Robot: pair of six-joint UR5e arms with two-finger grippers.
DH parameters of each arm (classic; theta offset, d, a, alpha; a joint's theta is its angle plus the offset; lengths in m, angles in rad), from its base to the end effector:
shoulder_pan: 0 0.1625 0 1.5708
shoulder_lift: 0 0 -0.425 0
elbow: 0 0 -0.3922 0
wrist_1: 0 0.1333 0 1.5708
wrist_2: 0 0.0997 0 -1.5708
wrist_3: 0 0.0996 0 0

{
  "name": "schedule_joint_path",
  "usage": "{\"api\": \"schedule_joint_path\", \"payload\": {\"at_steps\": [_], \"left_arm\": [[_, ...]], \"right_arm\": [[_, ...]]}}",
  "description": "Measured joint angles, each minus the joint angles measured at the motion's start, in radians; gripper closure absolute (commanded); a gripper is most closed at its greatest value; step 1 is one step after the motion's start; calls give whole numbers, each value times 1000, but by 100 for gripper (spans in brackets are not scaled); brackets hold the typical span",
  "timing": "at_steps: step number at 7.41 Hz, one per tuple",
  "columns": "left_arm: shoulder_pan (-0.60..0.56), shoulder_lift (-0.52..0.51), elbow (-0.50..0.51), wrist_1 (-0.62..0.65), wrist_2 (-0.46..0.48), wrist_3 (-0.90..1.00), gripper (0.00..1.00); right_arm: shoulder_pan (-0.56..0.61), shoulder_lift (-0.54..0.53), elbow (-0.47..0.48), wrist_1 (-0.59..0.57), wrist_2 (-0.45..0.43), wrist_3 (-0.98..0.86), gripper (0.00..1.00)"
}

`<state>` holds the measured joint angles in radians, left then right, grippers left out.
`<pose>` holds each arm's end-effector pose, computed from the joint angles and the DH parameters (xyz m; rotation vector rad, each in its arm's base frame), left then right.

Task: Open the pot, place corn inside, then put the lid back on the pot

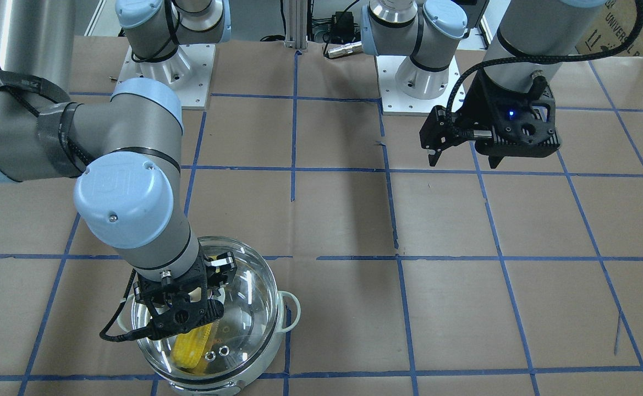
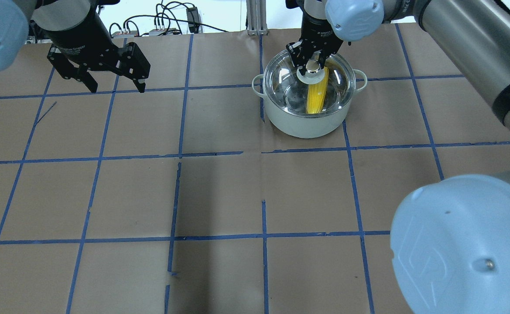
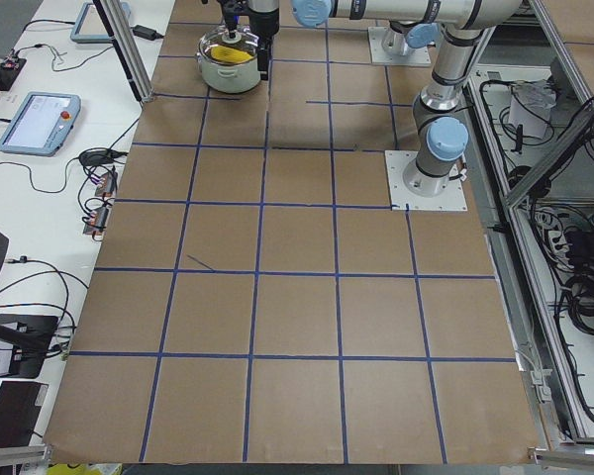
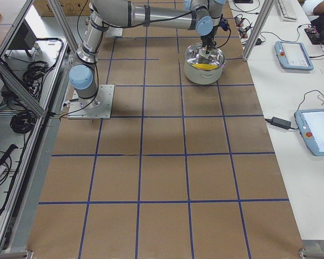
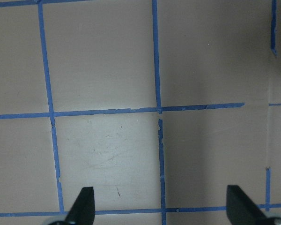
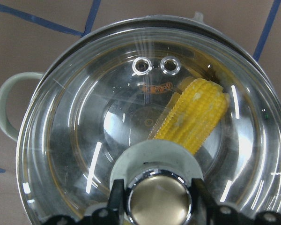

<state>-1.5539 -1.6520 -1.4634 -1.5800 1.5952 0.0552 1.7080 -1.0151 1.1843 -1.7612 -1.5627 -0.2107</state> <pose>-0.1219 -0.5301 0.4985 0.0594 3.1159 -0.0251 0.2303 -0.6876 0.3600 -0.5426 3.0868 -0.0337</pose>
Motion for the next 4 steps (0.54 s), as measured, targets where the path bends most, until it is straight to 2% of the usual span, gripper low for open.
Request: {"api": "schedule_joint_path", "payload": {"at_steps": [4], "left_arm": [[0, 0, 0, -1, 2, 0, 0]], "right_arm": [[-4, 0, 1, 0, 2, -4, 69]]}}
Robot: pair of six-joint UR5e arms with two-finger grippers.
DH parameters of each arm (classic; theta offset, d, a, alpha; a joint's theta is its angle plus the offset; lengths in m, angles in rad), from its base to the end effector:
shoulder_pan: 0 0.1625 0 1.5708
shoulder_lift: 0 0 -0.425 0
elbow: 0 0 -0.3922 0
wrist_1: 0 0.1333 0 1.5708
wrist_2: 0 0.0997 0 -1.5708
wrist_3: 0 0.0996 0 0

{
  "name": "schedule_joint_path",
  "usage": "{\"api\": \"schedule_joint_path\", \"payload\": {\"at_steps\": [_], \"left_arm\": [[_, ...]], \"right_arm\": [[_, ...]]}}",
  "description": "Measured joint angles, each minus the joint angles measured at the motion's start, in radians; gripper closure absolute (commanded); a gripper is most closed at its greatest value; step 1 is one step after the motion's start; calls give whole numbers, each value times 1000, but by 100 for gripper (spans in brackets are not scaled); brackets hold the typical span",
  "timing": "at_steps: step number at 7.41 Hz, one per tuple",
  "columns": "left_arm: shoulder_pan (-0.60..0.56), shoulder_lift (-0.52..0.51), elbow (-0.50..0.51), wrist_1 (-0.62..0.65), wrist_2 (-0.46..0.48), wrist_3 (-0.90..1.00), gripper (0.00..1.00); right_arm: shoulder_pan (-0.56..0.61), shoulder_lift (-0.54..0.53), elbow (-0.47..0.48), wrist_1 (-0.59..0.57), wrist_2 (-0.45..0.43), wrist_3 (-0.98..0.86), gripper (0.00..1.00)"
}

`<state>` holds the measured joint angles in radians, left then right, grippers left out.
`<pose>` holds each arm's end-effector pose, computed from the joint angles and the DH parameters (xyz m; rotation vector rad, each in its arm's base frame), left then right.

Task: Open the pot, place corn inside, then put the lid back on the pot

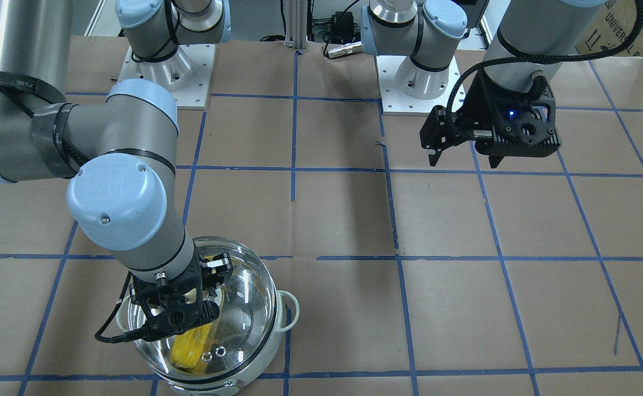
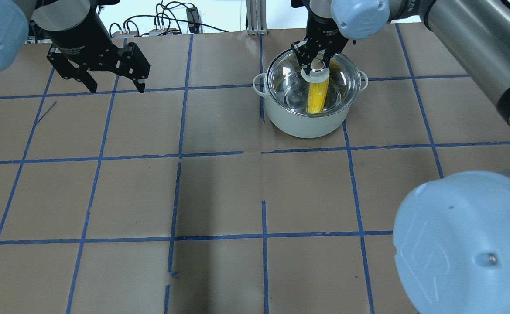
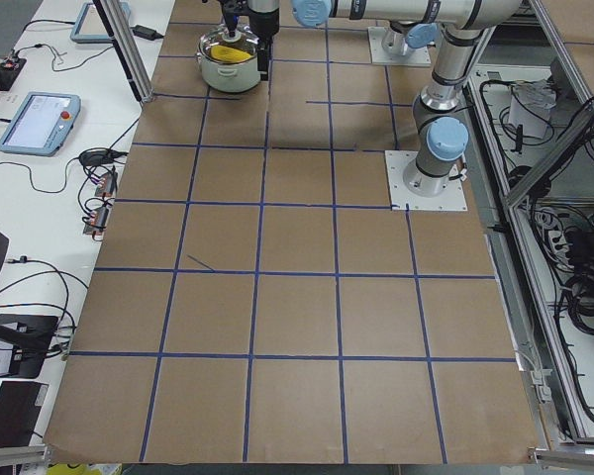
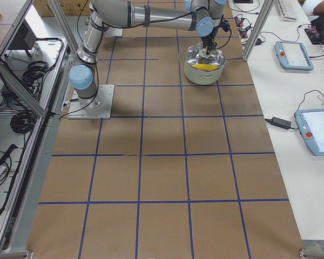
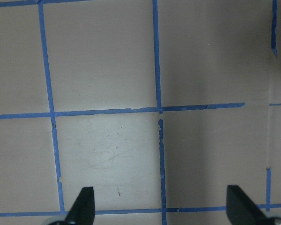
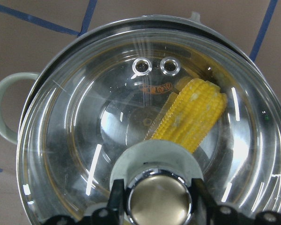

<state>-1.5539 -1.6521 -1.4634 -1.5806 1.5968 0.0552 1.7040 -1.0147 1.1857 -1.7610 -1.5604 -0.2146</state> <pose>-0.1218 -0.5300 0.4984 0.0593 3.1144 -0.0239 0.2278 -0.6883 0.3591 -0.5420 3.0846 -0.0307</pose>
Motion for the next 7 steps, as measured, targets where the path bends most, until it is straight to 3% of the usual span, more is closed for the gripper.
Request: {"api": "schedule_joint_path", "payload": {"at_steps": [5, 6, 7], "left_arm": [[-1, 0, -1, 0, 0, 0, 0], [-1, 0, -1, -1, 0, 0, 0], [-1, 0, -1, -1, 0, 0, 0]], "right_arm": [[9, -4, -1, -2, 10, 13, 69], [9, -3, -1, -2, 11, 13, 57], [9, -2, -1, -2, 11, 12, 22]]}}
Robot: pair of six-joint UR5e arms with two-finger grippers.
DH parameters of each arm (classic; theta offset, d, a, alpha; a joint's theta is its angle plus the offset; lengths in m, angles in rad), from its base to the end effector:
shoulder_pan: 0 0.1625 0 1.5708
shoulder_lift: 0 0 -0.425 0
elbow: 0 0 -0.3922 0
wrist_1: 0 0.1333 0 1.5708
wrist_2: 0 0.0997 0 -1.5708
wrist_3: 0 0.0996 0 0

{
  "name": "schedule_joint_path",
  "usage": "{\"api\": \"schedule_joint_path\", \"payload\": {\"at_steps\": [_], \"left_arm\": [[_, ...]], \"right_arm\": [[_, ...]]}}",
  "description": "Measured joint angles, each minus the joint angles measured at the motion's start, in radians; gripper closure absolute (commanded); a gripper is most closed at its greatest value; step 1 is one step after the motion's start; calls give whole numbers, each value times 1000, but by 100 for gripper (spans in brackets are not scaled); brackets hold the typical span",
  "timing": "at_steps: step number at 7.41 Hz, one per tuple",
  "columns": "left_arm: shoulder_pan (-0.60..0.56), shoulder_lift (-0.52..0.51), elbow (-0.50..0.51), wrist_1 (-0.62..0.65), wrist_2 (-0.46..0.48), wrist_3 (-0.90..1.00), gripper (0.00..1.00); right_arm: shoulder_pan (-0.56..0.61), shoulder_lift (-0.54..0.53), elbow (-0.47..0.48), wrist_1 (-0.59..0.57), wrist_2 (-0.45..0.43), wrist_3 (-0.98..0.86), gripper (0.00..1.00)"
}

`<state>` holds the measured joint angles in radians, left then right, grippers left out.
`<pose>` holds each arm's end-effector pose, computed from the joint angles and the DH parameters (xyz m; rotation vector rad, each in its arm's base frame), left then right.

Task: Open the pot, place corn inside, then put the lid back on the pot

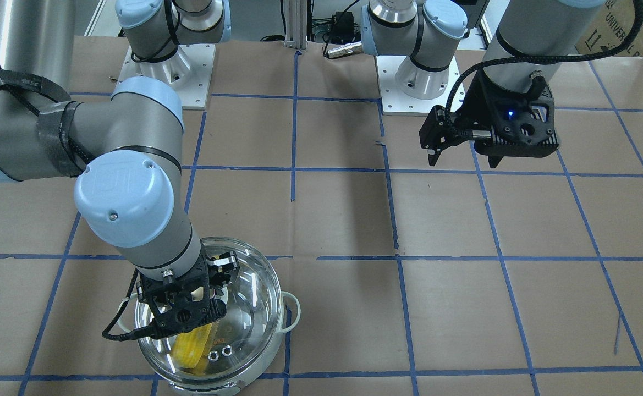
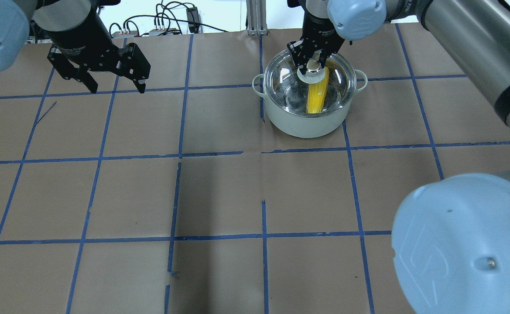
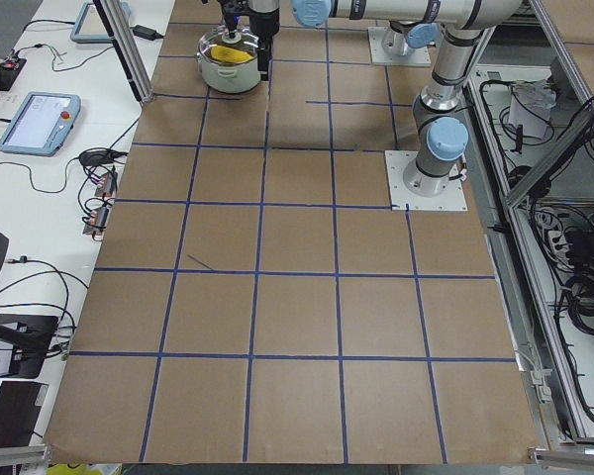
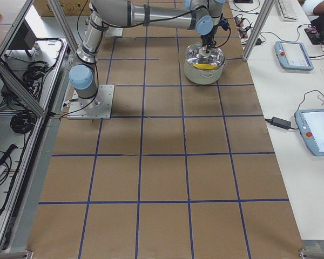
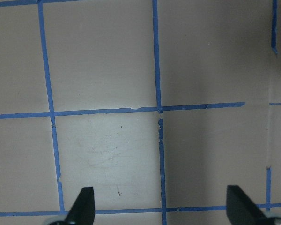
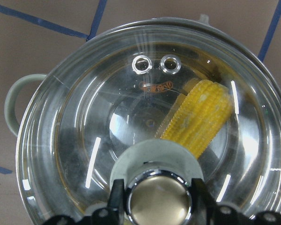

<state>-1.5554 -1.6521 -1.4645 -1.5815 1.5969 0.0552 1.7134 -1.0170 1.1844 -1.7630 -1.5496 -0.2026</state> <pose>-0.1226 -0.5297 0.4978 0.0617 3.1143 -0.0208 0.2353 -0.6859 0.3616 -0.5364 3.0745 -0.0397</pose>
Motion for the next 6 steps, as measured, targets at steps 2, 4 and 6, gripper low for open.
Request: {"api": "schedule_joint_path", "payload": {"at_steps": [2, 4, 6], "left_arm": [[0, 0, 0, 0, 0, 0, 0], [0, 0, 0, 0, 0, 0, 0], [0, 0, 0, 0, 0, 0, 0]], "right_arm": [[-1, 1, 8, -39, -1, -2, 1], [-1, 1, 18, -79, -1, -5, 0], [1, -1, 19, -85, -3, -3, 1]]}}
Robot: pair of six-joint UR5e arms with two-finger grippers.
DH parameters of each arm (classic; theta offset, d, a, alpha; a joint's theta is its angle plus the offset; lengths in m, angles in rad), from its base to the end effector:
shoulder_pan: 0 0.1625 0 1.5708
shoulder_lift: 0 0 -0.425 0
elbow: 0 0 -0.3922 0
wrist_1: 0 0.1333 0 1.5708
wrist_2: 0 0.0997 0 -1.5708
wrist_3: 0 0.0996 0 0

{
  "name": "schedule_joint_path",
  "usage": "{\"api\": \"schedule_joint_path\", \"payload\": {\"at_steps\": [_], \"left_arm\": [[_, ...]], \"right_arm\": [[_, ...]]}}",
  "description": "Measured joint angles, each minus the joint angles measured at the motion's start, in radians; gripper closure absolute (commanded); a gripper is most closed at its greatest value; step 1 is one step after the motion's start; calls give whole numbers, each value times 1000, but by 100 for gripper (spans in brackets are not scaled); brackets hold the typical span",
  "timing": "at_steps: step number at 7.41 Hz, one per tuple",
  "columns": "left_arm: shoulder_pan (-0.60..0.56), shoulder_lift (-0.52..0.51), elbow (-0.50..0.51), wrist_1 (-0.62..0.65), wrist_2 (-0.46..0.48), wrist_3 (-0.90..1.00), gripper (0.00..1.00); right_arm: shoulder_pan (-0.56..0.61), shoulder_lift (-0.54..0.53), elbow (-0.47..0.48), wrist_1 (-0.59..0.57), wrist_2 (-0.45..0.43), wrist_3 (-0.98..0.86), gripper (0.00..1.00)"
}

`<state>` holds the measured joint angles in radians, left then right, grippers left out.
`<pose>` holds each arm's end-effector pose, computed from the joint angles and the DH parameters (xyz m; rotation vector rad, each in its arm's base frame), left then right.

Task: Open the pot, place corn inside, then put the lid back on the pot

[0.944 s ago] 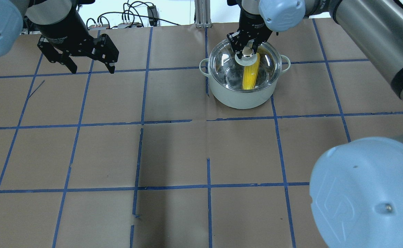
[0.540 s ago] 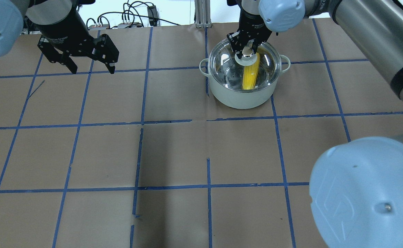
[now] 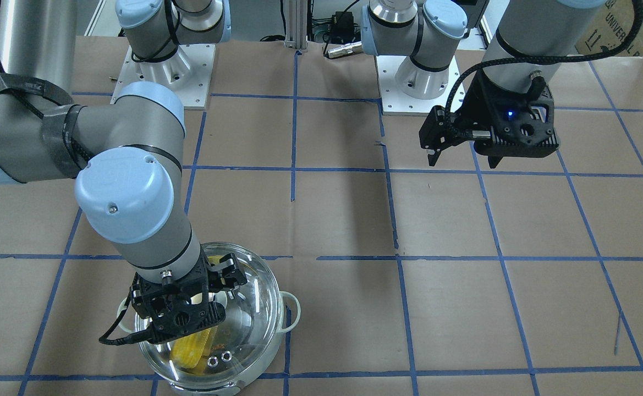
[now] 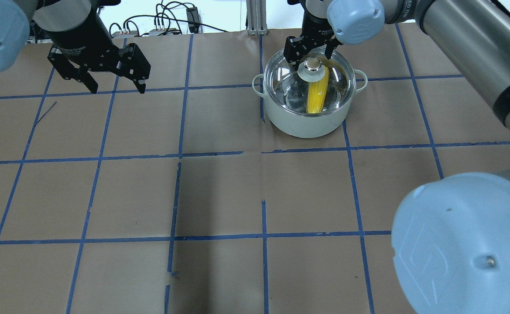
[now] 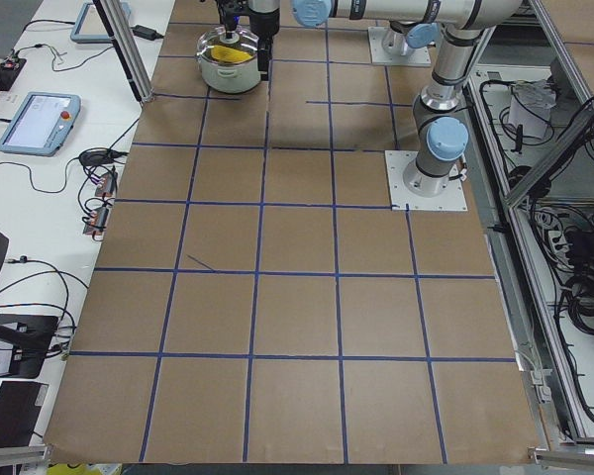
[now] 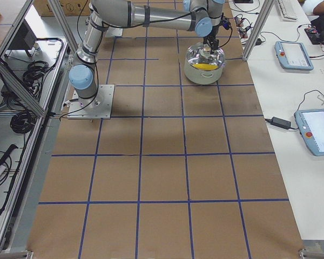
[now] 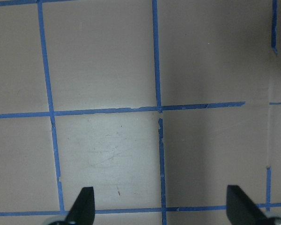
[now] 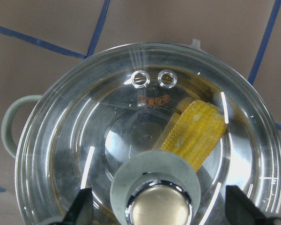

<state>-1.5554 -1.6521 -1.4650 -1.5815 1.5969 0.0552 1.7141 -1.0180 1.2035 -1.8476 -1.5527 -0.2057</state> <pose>-0.1226 -0.5296 0.4975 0.0617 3.1143 -0.0200 0.2361 -0.6903 0.3618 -0.5435 3.0754 -0.1435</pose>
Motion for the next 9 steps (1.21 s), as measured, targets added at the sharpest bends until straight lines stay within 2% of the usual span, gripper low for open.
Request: {"api": "schedule_joint_path", "payload": {"at_steps": [9], "left_arm": [[0, 0, 0, 0, 0, 0, 0]], "right_arm": [[-30, -1, 4, 1, -10, -15, 1]]}}
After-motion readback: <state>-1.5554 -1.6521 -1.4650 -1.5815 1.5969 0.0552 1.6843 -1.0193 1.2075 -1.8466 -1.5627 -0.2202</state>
